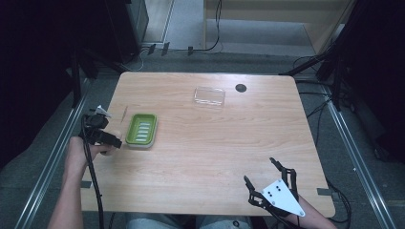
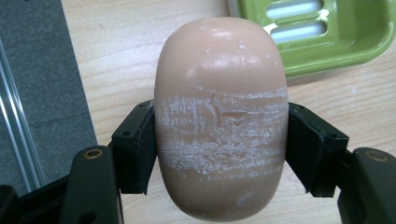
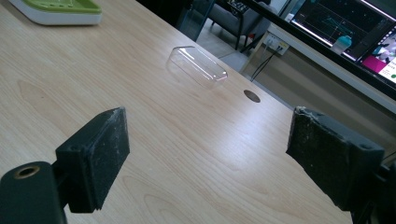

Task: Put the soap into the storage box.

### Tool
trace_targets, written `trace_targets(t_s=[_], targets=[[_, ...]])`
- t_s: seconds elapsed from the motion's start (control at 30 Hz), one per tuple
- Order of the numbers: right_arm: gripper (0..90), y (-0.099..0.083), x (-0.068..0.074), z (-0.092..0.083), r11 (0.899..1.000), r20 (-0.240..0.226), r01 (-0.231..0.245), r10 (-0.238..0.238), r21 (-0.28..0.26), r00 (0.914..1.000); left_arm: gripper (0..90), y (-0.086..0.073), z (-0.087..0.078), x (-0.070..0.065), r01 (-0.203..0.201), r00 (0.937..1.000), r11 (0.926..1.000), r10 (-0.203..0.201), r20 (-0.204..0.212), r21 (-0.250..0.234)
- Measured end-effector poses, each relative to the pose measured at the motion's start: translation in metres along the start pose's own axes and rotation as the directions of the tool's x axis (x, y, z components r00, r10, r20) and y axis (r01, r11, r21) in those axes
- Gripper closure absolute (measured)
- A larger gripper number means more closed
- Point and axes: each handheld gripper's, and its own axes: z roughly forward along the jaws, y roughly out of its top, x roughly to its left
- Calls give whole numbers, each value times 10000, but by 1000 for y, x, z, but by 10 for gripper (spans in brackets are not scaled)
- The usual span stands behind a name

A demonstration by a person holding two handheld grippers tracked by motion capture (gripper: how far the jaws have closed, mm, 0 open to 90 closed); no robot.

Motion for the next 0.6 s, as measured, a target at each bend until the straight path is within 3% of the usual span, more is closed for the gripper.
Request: trace_targets(t_s=[0.6], targets=[[133,-6,-5,-5,9994,196,-326,323,129,9993,334,16,1,-12,-367,9993,9992,368,82,-125]])
